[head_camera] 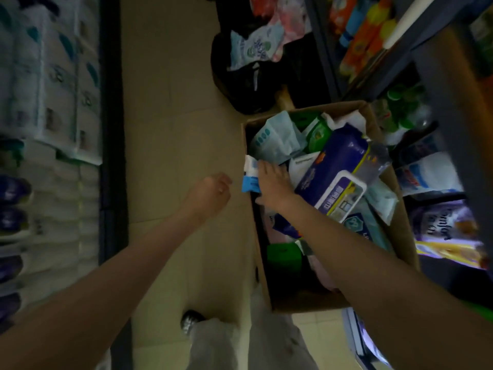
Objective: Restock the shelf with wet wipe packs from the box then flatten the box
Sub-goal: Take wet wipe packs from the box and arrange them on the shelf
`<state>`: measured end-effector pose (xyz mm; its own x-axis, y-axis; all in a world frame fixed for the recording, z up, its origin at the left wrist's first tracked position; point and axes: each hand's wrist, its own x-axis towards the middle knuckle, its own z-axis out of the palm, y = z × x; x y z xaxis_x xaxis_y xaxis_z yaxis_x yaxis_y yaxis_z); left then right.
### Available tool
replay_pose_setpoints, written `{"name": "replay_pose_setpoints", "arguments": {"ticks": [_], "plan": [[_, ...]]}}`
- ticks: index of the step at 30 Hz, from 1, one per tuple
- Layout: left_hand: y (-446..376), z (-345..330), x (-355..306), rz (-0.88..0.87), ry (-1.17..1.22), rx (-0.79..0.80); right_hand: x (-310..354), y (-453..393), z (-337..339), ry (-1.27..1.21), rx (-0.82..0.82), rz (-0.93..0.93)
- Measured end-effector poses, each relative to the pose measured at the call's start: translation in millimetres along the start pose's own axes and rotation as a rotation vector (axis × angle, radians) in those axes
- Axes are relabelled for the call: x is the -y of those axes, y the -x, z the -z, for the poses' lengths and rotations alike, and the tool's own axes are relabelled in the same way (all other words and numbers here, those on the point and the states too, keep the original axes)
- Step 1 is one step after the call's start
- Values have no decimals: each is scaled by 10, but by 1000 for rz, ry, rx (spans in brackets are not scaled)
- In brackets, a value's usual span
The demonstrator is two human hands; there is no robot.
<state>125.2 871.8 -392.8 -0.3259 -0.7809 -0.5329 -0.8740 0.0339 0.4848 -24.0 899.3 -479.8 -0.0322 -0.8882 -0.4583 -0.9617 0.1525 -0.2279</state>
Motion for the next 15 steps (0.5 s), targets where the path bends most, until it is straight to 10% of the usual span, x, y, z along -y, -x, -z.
{"name": "replay_pose_setpoints", "arguments": {"ticks": [7, 12, 15], "plan": [[43, -74, 39, 6, 103, 125, -104, 246, 280, -497, -82, 72], [101, -65, -123, -21, 576, 335, -127, 854, 730, -885, 166, 145], [204, -150, -76, -26, 255, 449, -142, 1110, 473, -644, 228, 168]]}}
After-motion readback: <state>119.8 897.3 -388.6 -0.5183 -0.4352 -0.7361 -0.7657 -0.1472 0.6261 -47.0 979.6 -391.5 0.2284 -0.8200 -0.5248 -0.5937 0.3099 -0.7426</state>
